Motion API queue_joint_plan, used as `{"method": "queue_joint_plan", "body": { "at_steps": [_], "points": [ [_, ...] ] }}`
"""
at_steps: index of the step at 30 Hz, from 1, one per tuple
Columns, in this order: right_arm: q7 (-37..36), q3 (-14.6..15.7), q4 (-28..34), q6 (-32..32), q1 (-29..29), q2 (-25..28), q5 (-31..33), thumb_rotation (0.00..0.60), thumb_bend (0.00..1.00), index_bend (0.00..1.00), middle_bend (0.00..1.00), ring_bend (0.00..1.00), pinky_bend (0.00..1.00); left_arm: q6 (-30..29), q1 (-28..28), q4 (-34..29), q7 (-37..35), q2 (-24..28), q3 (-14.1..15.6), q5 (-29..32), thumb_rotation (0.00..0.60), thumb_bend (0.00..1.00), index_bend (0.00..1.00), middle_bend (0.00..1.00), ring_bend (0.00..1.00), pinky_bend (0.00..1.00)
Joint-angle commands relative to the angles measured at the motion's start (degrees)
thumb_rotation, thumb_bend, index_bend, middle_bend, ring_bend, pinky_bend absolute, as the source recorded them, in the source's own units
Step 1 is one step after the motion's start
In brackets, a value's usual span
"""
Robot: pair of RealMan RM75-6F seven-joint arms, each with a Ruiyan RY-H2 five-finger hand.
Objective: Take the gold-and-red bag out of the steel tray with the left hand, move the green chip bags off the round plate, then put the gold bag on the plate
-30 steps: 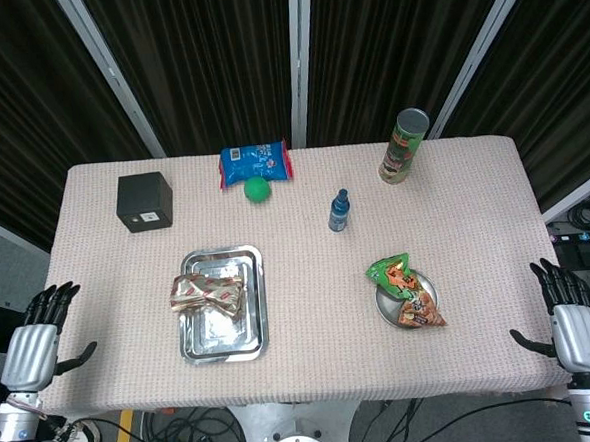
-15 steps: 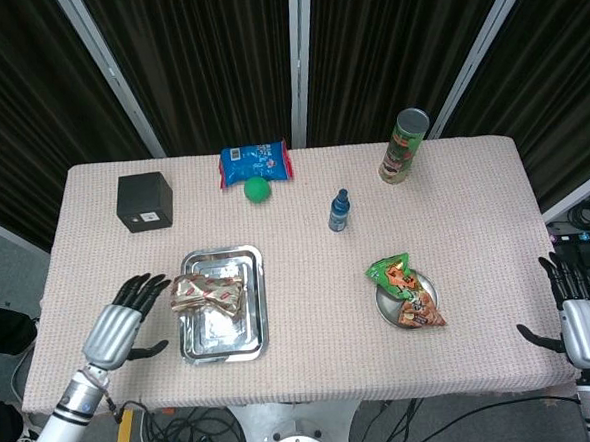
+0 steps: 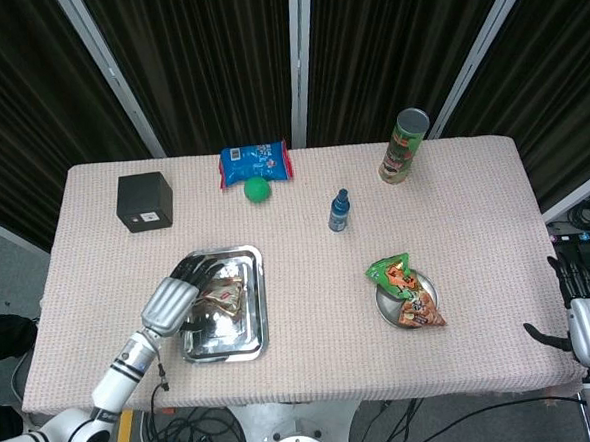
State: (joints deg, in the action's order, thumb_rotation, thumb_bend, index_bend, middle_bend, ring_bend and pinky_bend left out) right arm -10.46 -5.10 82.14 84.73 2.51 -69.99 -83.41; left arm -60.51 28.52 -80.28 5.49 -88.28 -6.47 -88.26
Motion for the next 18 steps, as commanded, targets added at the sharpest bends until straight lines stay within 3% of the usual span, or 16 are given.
{"method": "queue_joint_plan", "body": {
  "at_steps": [1,10,14,18],
  "points": [
    [-0.27,-0.10,-0.49,-0.40,0.11,-0.31,0.41,0.600,0.00,0.00,0.00,0.00,0.00,2.08,2.29,2.43,0.16,-1.22,-0.83,0.98,0.600,0.15,0.07,0.04,0.00,0.07],
    [-1.06,-0.43,-1.33,-0.60,0.19,-0.49,0.87,0.600,0.00,0.00,0.00,0.00,0.00,7.72,6.34,5.85,0.17,-2.40,-0.24,3.36,0.600,0.22,0.10,0.10,0.00,0.07],
    [-1.05,-0.56,-1.14,-0.30,0.14,-0.23,0.83,0.600,0.00,0.00,0.00,0.00,0.00,8.46,7.12,7.13,0.26,-3.18,-0.28,4.66,0.600,0.31,0.18,0.19,0.03,0.09],
    [-0.94,-0.53,-0.99,-0.29,0.09,-0.19,0.85,0.600,0.00,0.00,0.00,0.00,0.00,7.23,7.15,8.13,1.16,-4.19,-0.48,5.57,0.600,0.33,0.27,0.34,0.13,0.15]
  ]
}}
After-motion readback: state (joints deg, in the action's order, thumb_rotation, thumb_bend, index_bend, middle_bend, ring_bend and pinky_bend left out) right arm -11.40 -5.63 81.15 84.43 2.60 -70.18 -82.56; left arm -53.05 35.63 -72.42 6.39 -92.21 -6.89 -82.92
